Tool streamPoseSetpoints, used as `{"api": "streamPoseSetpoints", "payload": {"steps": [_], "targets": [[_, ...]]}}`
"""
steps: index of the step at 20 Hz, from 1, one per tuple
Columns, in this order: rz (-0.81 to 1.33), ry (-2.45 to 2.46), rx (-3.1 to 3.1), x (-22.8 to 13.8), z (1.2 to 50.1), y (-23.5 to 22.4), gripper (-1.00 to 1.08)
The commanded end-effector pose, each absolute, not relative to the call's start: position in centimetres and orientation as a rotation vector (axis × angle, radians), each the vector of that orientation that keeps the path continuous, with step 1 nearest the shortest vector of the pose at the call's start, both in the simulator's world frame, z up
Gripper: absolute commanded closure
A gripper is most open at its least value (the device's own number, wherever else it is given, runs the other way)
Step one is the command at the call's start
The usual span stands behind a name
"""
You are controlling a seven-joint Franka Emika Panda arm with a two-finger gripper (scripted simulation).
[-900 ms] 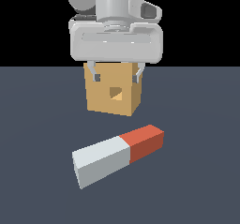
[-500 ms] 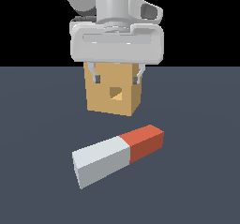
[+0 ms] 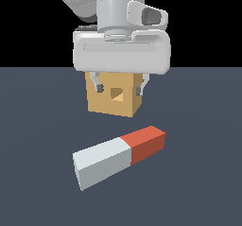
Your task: Insert the peg into the horizontal hole in a box.
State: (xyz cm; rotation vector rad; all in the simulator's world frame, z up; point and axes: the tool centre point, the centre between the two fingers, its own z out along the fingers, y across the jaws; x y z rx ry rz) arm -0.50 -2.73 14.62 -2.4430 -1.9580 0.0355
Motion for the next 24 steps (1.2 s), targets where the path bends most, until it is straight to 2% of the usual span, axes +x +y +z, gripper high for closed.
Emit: {"api": "streamPoseSetpoints", "payload": {"steps": [1, 14, 24], "targets": [[0.033, -1.864, -2.517, -0.5, 13.9, -3.6, -0.92], [0.012, -1.228, -2.889, -1.7, 9.6, -8.7, -0.92], [0.002, -0.915, -3.006, -3.1, 7.6, -10.6, -0.92]]}}
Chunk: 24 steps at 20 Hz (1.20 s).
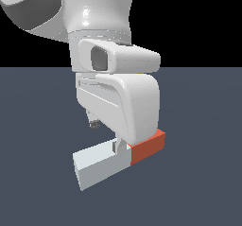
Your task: Insert the peg into the horizontal hole in a box.
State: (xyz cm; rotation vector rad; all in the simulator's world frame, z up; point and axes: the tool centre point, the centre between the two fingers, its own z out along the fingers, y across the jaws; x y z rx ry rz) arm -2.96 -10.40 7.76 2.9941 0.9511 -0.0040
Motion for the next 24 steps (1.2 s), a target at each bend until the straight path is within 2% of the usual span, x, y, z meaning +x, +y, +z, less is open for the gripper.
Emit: {"api": "streamPoseSetpoints", "payload": {"steps": [1, 11, 24], "targets": [[-0.001, 0.899, 3.010, -3.2, 7.5, -10.7, -0.92], [-0.001, 0.870, 3.018, -3.4, 6.9, -10.8, -0.92], [0.000, 0.866, 3.020, -3.4, 2.3, -10.8, -0.92]]}}
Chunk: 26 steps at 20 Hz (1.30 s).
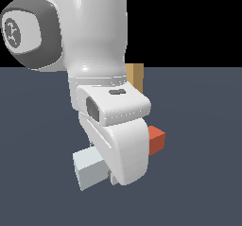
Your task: Insert the peg into the horizontal hole in a box.
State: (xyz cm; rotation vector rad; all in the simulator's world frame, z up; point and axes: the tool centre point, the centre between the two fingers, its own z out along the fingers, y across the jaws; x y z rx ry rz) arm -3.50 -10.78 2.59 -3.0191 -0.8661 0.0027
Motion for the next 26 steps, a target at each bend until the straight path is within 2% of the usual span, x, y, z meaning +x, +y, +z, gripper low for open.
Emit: {"api": "streamPoseSetpoints", "payload": {"steps": [1, 2, 3, 17, 26], "targets": [[0.000, -0.866, -3.020, -3.4, 2.2, -10.8, -0.92], [0.000, -0.866, -3.020, -3.4, 2.2, -10.8, -0.92], [0.000, -0.866, -3.020, -3.4, 2.2, -10.8, 1.08], [0.000, -0.902, -3.010, -3.4, 2.5, -10.4, 1.08], [0.000, -1.230, -2.892, -3.8, 4.7, -6.1, 1.08]]}}
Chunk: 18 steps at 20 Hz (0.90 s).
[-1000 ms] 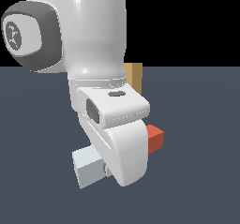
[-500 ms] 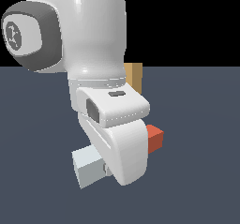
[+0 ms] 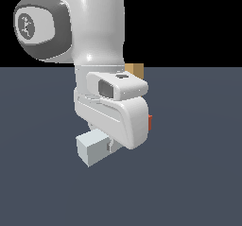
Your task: Insert the peg into the horizontal hole in a box.
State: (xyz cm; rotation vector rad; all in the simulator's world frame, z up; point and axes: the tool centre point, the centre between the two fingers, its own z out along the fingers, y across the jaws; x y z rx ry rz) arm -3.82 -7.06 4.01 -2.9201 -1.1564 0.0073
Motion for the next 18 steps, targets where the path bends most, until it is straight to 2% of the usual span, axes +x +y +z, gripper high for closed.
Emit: {"api": "streamPoseSetpoints", "payload": {"steps": [1, 9, 18], "targets": [[0.000, -1.285, -2.868, -4.0, 5.1, -5.3, 1.08], [0.000, -1.670, -2.663, -6.1, 7.9, -0.3, 1.08], [0.000, -1.812, -2.567, -7.4, 9.0, 1.5, 1.08]]}}
